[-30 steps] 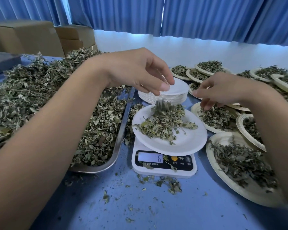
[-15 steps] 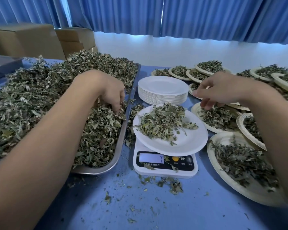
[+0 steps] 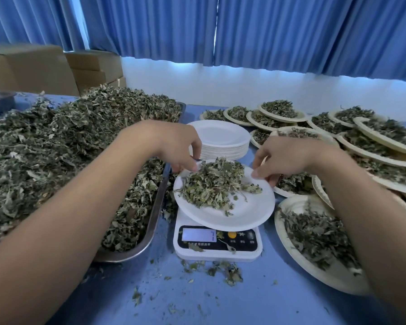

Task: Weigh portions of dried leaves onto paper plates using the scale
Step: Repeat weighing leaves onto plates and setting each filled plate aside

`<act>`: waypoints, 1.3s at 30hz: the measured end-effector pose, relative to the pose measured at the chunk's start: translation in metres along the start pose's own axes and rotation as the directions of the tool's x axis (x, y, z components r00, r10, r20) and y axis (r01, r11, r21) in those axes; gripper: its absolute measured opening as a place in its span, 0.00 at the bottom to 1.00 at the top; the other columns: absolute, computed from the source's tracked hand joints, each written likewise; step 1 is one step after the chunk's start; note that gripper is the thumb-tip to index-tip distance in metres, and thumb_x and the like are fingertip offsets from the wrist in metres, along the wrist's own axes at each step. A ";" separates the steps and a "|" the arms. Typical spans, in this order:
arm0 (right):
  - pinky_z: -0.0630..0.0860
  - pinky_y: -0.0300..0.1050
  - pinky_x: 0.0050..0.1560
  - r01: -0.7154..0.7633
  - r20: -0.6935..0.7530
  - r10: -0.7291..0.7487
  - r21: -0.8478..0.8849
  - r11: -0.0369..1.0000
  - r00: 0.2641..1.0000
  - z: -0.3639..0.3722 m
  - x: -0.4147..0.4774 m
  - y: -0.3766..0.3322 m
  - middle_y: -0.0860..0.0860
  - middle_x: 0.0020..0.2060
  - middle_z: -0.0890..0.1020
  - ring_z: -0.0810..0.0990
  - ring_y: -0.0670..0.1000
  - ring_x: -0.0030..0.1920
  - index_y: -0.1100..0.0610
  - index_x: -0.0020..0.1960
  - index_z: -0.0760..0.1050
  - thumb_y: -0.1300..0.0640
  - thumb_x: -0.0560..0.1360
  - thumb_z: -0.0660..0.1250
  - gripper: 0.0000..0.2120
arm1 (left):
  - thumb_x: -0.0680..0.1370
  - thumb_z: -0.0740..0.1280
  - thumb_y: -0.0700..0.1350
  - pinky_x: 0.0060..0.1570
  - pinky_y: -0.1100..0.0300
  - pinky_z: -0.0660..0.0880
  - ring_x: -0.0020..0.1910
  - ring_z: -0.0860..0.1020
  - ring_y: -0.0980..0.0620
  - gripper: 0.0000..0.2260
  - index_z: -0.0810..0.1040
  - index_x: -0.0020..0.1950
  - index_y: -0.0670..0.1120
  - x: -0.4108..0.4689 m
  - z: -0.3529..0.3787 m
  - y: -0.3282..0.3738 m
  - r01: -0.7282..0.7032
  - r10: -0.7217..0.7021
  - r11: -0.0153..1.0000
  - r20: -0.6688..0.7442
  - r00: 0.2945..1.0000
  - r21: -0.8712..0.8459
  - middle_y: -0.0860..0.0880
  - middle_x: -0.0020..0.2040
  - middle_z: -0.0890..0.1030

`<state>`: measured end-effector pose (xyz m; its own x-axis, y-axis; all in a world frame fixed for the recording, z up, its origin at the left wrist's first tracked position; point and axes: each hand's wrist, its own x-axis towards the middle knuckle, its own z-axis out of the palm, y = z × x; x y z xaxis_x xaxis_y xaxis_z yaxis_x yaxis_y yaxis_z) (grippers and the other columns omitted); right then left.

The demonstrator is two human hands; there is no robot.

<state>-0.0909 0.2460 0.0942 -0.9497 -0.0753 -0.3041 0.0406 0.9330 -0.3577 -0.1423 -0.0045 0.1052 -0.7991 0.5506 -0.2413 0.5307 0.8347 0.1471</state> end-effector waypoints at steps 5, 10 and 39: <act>0.71 0.43 0.34 0.000 0.020 -0.003 0.167 0.986 1.000 0.009 0.008 0.009 0.60 0.36 0.85 0.79 0.52 0.35 0.60 0.48 0.83 0.56 0.75 0.76 0.07 | 0.78 0.71 0.49 0.51 0.53 0.79 0.43 0.83 0.51 0.16 0.75 0.65 0.52 0.008 0.012 0.001 0.001 -0.001 1.000 0.021 1.000 0.019 0.51 0.37 0.85; 0.65 0.41 0.27 -0.050 0.021 0.045 0.396 0.917 0.999 0.005 0.004 0.022 0.57 0.35 0.82 0.74 0.53 0.33 0.66 0.51 0.82 0.61 0.76 0.74 0.07 | 0.78 0.71 0.49 0.38 0.55 0.77 0.37 0.80 0.51 0.10 0.79 0.58 0.52 0.008 0.009 0.002 0.002 -0.015 0.990 -0.093 0.996 -0.138 0.51 0.42 0.84; 0.80 0.56 0.59 -0.318 -0.579 0.285 0.046 0.947 0.764 -0.164 0.086 0.198 0.63 0.55 0.83 0.82 0.62 0.52 0.68 0.59 0.79 0.65 0.80 0.60 0.13 | 0.77 0.69 0.30 0.23 0.61 0.76 0.21 0.73 0.51 0.08 0.74 0.39 0.36 0.274 -0.048 0.166 -0.012 -0.425 0.279 -0.135 0.895 -0.960 0.41 0.33 0.77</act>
<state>-0.2157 0.4822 0.1417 -0.8940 0.4118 0.1767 0.3546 0.8912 -0.2830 -0.2869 0.2859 0.1099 -0.9789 0.1399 -0.1490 -0.1130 0.2366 0.9650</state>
